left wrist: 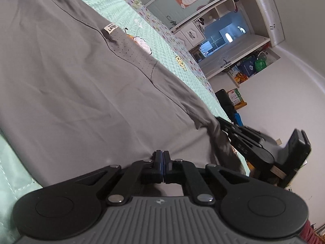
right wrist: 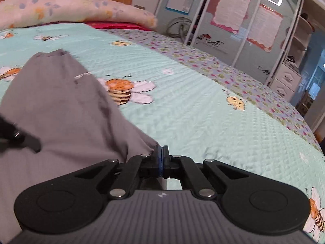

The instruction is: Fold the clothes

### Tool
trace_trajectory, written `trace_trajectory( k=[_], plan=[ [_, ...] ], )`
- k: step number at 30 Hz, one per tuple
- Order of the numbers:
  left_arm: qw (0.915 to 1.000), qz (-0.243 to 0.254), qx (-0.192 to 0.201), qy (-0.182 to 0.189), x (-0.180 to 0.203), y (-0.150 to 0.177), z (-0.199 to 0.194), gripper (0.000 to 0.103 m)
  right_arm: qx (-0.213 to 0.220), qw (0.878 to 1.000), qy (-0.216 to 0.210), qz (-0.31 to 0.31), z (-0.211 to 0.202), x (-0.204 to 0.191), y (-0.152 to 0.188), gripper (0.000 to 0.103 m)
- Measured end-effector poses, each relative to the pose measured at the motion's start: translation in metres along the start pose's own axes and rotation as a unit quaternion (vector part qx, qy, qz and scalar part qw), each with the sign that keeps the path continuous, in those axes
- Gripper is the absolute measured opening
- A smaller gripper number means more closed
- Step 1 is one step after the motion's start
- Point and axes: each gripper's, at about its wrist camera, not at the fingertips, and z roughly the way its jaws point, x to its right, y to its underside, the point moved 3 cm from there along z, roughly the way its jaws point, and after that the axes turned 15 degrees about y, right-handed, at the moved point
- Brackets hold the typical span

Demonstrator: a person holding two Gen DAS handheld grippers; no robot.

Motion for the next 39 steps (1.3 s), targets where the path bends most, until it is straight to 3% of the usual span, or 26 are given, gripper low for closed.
trace_trajectory(
  k=[4,8,12,15,17,19,22,25,28,29,30,31,36,38,39],
  plan=[
    [1.0000,-0.001,0.002,0.004,-0.002,-0.001,0.000,0.003,0.018,0.997,0.041,-0.062,0.012,-0.016,-0.004,0.000],
    [1.0000,-0.002,0.003,0.006,-0.002,-0.001,0.001,0.003,0.019,0.992,0.092,-0.079,0.020,-0.014,-0.002,0.000],
    [1.0000,0.001,0.006,0.005,0.000,-0.001,0.000,0.003,-0.018,0.995,0.100,-0.014,0.035,0.013,0.003,0.000],
    [0.9999,-0.007,0.008,0.008,0.007,-0.003,-0.002,0.009,-0.041,0.996,0.066,0.038,0.034,0.024,0.006,0.000],
    [0.9999,0.004,0.012,0.010,0.018,-0.005,-0.009,0.036,-0.048,0.995,0.041,0.079,0.030,0.031,0.006,0.002],
    [0.9993,0.025,0.027,0.009,0.028,-0.005,-0.021,0.048,-0.059,0.991,0.015,0.120,0.030,0.039,0.006,0.029],
    [0.9974,0.054,0.048,-0.005,0.037,-0.008,-0.038,0.052,-0.071,0.980,-0.060,0.176,0.037,0.050,0.008,0.040],
    [0.9954,0.059,0.064,-0.039,0.022,-0.011,-0.049,0.056,-0.075,0.979,-0.092,0.168,0.045,0.043,0.002,0.045],
    [0.9955,0.048,0.073,-0.036,0.009,-0.008,-0.053,0.055,-0.089,0.974,-0.147,0.148,0.059,0.024,-0.004,0.044],
    [0.9950,0.057,0.073,-0.037,0.009,-0.008,-0.052,0.053,-0.095,0.974,-0.155,0.135,0.062,0.016,-0.005,0.035],
    [0.9942,0.068,0.072,-0.042,0.011,-0.006,-0.051,0.053,-0.104,0.975,-0.156,0.119,0.065,0.008,-0.006,0.002],
    [0.9933,0.079,0.071,-0.047,0.014,-0.005,-0.050,0.053,-0.104,0.978,-0.148,0.108,0.068,0.004,-0.006,0.000],
    [0.9940,0.071,0.072,-0.041,0.008,-0.006,-0.054,0.050,-0.095,0.981,-0.091,0.141,0.080,0.009,-0.009,0.000],
    [0.9943,0.066,0.074,-0.039,0.007,-0.006,-0.054,0.048,-0.101,0.976,-0.085,0.172,0.075,0.019,-0.008,0.012],
    [0.9944,0.064,0.075,-0.038,0.006,-0.006,-0.054,0.048,-0.101,0.970,-0.092,0.199,0.069,0.028,-0.006,0.024]
  ],
)
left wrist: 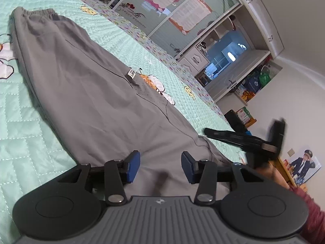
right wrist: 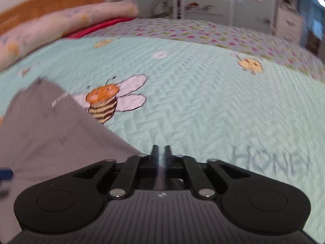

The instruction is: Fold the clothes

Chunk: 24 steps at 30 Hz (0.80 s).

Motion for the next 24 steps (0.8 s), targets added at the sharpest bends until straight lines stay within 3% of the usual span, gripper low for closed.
trace_trajectory(
  k=[2,4,7,8,11,12,13,15,17,18,20,22,24],
  plan=[
    [1.0000,-0.002,0.001,0.001,0.000,0.001,0.000,0.048,0.019,0.999,-0.005,0.050,-0.024,0.025,0.003,0.033],
    [1.0000,-0.001,0.002,0.000,0.001,0.002,0.000,0.048,0.028,0.997,0.016,0.073,-0.046,0.050,0.010,0.043],
    [1.0000,0.000,0.004,0.000,0.002,0.002,0.000,0.049,0.017,0.997,0.029,0.068,-0.063,0.077,0.023,0.059],
    [1.0000,0.000,0.004,-0.001,0.002,0.002,0.001,0.049,0.004,0.998,0.024,0.062,-0.061,0.079,0.027,0.059],
    [1.0000,0.002,0.004,-0.002,0.002,0.003,0.001,0.049,-0.044,0.998,0.010,0.039,-0.047,0.080,0.038,0.057],
    [1.0000,0.003,0.003,-0.003,0.002,0.003,0.001,0.049,-0.056,0.998,0.025,0.020,-0.040,0.077,0.042,0.039],
    [1.0000,0.005,0.003,-0.004,0.003,0.003,0.002,0.049,-0.059,0.997,0.054,0.000,-0.033,0.074,0.046,0.010],
    [0.9999,0.008,0.001,-0.008,0.003,0.003,0.003,0.049,-0.048,0.995,0.085,0.001,-0.028,0.075,0.047,0.000],
    [0.9999,0.013,-0.001,-0.011,0.005,0.003,0.003,0.049,-0.032,0.988,0.150,0.002,-0.025,0.081,0.047,0.000],
    [0.9999,0.013,-0.001,-0.012,0.005,0.003,0.003,0.049,-0.027,0.988,0.154,0.019,-0.027,0.087,0.049,0.000],
    [0.9998,0.013,-0.001,-0.013,0.004,0.003,0.003,0.049,-0.024,0.990,0.109,0.081,-0.036,0.101,0.053,0.005],
    [0.9998,0.013,-0.001,-0.013,0.004,0.002,0.004,0.049,0.001,0.989,0.092,0.120,-0.059,0.109,0.058,0.021],
    [0.9998,0.014,0.000,-0.015,0.004,0.003,0.004,0.049,0.025,0.984,0.074,0.159,-0.089,0.116,0.066,0.030]
  ],
)
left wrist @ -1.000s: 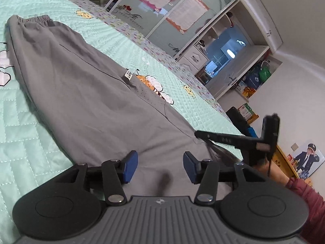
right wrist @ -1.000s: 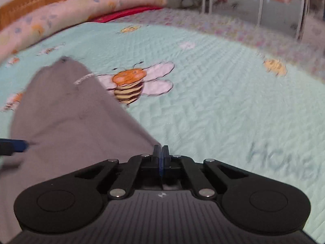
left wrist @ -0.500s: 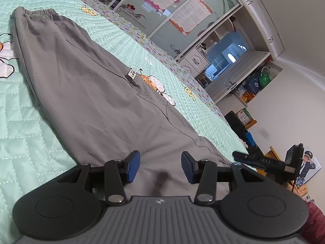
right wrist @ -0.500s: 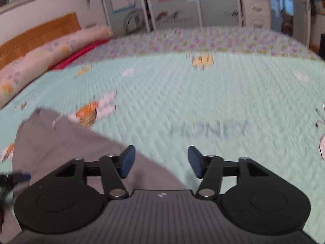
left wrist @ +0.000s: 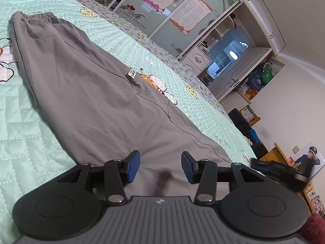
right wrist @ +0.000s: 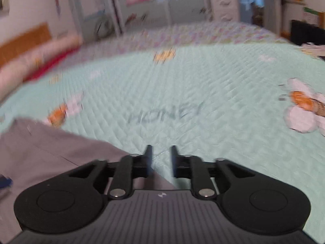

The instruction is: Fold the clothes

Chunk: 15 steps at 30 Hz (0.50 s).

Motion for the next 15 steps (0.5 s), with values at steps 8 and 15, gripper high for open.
trace_trajectory(
  k=[8,15],
  plan=[
    [0.9999,0.006,-0.002,-0.010,0.002,0.000,0.002,0.048,-0.009,0.992,0.092,0.086,-0.039,0.079,0.033,0.021],
    [0.9998,0.008,-0.001,-0.018,0.001,-0.001,0.003,0.048,-0.036,0.996,-0.048,0.059,-0.064,0.061,0.053,0.041]
  ],
)
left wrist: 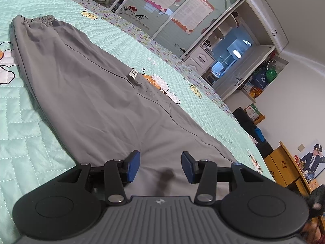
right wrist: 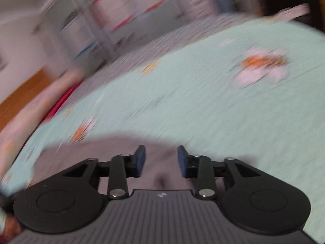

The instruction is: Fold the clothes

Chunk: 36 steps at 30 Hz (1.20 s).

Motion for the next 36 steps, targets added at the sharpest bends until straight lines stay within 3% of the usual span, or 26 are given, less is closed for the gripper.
trace_trajectory(
  k=[1,2,3,4,5,7,9,12,15,17,20,21,23,26,27,31,36],
  plan=[
    [1.0000,0.000,0.000,-0.002,0.001,0.000,0.000,0.048,-0.010,0.999,0.031,-0.015,0.008,0.001,0.005,0.040],
    [1.0000,0.001,-0.001,-0.006,0.002,-0.001,0.001,0.048,-0.017,0.996,0.082,-0.022,0.017,0.006,0.009,0.033],
    [0.9999,0.001,-0.004,-0.010,0.004,-0.002,0.001,0.049,-0.015,0.994,0.111,-0.008,0.019,0.011,0.009,0.006],
    [0.9999,0.000,-0.007,-0.013,0.006,-0.004,0.000,0.049,-0.005,0.992,0.125,0.022,0.017,0.016,0.008,0.003],
    [0.9998,-0.002,-0.009,-0.017,0.009,-0.006,-0.001,0.050,0.008,0.990,0.132,0.037,0.011,0.016,0.007,0.006],
    [0.9998,-0.009,0.002,-0.015,0.016,-0.009,-0.010,0.051,0.047,0.988,0.147,0.016,-0.007,-0.003,0.009,0.036],
    [0.9999,-0.003,0.016,0.002,0.029,-0.011,-0.022,0.052,0.072,0.987,0.145,-0.018,-0.026,-0.024,0.016,0.048],
    [0.9996,0.002,0.011,0.024,0.049,-0.006,-0.036,0.057,0.046,0.996,0.058,-0.039,-0.039,-0.045,0.033,0.049],
    [0.9989,0.001,-0.021,0.042,0.064,0.008,-0.044,0.063,0.005,1.000,-0.025,0.013,-0.046,-0.053,0.054,0.049],
    [0.9975,0.009,-0.058,0.038,0.068,0.024,-0.043,0.068,-0.013,0.997,-0.059,0.050,-0.053,-0.057,0.067,0.050],
    [0.9933,0.020,-0.113,0.011,0.064,0.047,-0.034,0.067,-0.034,0.997,-0.029,0.058,-0.052,-0.054,0.088,0.054],
    [0.9941,0.014,-0.107,0.013,0.062,0.048,-0.038,0.067,-0.032,0.997,-0.017,0.061,-0.049,-0.049,0.091,0.049],
    [0.9959,0.005,-0.087,0.025,0.063,0.044,-0.051,0.067,-0.020,0.997,-0.007,0.081,-0.050,-0.038,0.092,0.050],
    [0.9971,0.011,-0.072,0.024,0.066,0.037,-0.074,0.067,0.013,0.998,0.000,0.069,-0.084,-0.043,0.100,0.058],
    [0.9972,0.011,-0.071,0.023,0.066,0.037,-0.081,0.067,0.017,0.998,0.001,0.068,-0.092,-0.043,0.105,0.065],
    [0.9962,-0.026,-0.083,0.004,0.056,0.046,-0.119,0.067,-0.017,0.993,0.019,0.112,-0.104,-0.029,0.134,0.068],
    [0.9959,-0.053,-0.071,0.013,0.050,0.061,-0.188,0.068,0.041,0.985,0.023,0.165,-0.157,-0.015,0.159,0.068]
  ],
)
